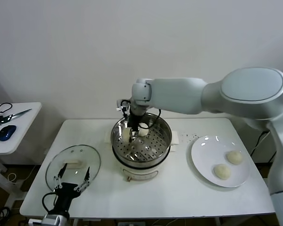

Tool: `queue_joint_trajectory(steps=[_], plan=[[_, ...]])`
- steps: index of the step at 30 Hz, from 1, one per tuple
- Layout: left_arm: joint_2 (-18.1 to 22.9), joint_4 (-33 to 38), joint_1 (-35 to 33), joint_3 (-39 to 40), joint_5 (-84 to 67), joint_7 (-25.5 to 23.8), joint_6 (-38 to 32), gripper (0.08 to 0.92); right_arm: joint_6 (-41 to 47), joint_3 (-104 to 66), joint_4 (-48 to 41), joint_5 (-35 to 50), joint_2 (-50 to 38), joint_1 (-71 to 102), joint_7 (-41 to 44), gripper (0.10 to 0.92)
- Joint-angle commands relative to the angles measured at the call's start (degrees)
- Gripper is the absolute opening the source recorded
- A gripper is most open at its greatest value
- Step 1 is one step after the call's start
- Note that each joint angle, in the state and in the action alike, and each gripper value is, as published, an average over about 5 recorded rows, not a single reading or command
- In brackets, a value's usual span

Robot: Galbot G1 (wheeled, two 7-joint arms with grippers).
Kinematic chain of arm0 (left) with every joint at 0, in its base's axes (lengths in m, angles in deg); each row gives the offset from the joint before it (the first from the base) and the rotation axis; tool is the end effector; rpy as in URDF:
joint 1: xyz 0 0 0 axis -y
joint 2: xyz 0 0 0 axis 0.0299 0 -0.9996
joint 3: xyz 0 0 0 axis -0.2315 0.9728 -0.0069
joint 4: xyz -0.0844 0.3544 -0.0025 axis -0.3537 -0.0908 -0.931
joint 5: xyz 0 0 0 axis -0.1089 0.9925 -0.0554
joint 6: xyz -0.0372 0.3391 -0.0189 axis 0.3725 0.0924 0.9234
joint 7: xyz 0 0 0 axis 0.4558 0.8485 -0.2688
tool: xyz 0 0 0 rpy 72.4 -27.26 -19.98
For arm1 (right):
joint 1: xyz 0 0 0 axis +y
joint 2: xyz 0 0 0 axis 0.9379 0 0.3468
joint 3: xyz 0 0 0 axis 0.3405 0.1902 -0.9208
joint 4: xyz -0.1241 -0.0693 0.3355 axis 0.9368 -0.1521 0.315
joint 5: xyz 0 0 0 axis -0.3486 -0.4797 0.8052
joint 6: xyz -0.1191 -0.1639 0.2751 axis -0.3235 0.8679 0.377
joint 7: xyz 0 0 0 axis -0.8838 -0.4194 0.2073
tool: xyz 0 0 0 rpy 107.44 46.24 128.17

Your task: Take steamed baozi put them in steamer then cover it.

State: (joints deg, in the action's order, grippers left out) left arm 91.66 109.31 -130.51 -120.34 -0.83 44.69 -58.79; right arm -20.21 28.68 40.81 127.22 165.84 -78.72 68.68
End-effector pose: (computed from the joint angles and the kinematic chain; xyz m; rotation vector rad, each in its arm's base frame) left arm 0.1118 0.0803 -0.3430 -0.0304 -3.0116 -0.3720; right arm 0.5747 0.2009 -0.0893 1.4989 -1.3325 1.3357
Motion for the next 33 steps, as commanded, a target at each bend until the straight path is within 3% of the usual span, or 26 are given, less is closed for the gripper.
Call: queue_joint_trajectory(steps=[1, 4, 11, 17, 26, 33], plan=[[-0.1, -0.1, 0.1, 0.0, -0.2, 0.0, 0.0, 0.823, 0.4, 0.7, -0.4, -0.1, 2.5, 3.2, -0.9, 0.690], [-0.1, -0.3, 0.2, 0.0, -0.2, 0.0, 0.0, 0.823, 0.4, 0.6, -0.8, -0.6, 2.2, 3.6, -1.1, 0.699], [-0.1, -0.5, 0.3, 0.0, -0.1, 0.0, 0.0, 0.823, 1.3, -0.8, -0.6, -1.5, 1.0, 3.2, -1.3, 0.813], [0.1, -0.5, 0.2, -0.2, -0.1, 0.1, 0.0, 0.823, 0.6, -2.1, 3.1, -2.5, -3.6, -0.9, 0.7, 0.822], [0.4, -0.1, 0.3, -0.2, 0.0, 0.0, 0.3, 0.823, -5.5, 2.7, 15.6, -6.1, -22.2, -16.1, 10.2, 0.823], [0.9, -0.2, 1.5, -1.3, -0.2, -0.1, 1.1, 0.823, -7.0, 4.1, 22.3, -15.3, -38.7, -19.7, 11.6, 0.823]])
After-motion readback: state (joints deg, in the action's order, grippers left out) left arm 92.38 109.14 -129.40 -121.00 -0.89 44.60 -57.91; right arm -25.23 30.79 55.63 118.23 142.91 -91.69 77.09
